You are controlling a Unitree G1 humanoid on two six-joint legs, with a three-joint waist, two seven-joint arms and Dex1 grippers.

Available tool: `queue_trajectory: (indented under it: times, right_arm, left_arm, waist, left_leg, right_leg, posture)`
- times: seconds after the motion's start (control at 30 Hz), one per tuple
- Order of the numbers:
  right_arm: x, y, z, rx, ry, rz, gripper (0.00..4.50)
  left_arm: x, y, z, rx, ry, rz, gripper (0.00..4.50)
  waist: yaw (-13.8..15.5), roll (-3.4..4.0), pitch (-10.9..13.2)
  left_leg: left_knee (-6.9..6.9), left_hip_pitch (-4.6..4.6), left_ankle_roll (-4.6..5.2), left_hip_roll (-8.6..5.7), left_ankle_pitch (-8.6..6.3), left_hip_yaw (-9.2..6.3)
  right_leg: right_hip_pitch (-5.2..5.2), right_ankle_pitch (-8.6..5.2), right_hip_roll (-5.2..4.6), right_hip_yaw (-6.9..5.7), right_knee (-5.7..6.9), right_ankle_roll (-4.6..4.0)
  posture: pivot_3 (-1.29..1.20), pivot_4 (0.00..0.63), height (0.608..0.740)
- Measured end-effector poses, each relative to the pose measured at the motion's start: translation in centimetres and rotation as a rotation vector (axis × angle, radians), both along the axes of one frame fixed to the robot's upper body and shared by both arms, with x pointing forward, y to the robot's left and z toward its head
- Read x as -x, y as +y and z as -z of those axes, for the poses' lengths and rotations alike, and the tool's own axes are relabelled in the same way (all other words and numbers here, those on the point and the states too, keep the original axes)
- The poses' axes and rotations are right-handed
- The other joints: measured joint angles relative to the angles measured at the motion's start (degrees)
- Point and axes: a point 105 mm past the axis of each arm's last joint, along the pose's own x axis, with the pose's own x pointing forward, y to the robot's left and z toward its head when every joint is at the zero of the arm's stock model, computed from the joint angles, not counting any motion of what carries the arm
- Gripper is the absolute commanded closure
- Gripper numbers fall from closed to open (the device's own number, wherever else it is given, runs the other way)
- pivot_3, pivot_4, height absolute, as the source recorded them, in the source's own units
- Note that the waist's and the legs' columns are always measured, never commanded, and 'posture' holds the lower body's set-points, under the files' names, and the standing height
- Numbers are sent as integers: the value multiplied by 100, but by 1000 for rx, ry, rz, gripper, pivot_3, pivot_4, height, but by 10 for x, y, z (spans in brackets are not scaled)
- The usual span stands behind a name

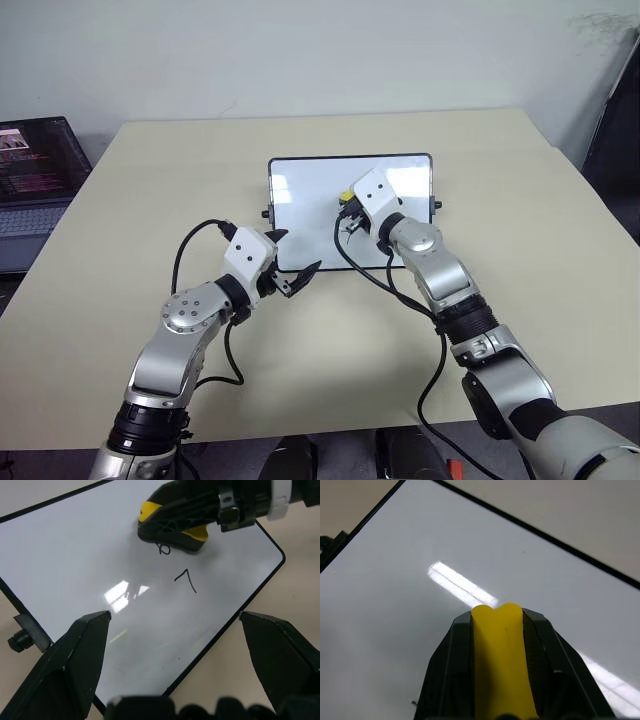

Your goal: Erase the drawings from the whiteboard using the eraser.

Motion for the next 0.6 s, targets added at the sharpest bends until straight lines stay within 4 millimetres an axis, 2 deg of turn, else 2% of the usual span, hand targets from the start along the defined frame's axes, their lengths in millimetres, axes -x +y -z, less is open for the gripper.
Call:
queue_trajectory:
  times: [0.23,0.6]
  right_arm:
    - [14,2,15,4,68,-12,3506]
    - [14,-1,15,12,81,-1,3506]
  left_arm:
    - [0,2,-1,-10,-4,-2,0]
    - [-1,3,-3,-10,-9,-7,0]
  waist:
    - [1,0,0]
    - [2,0,0]
  left_leg:
    - [0,1,0,0,0,-1]
    - [0,1,0,0,0,0]
  right_leg:
    - [0,0,1,0,1,0]
    - [0,0,1,-2,1,0]
  posture:
    - [0,150,740]
    - [0,150,740]
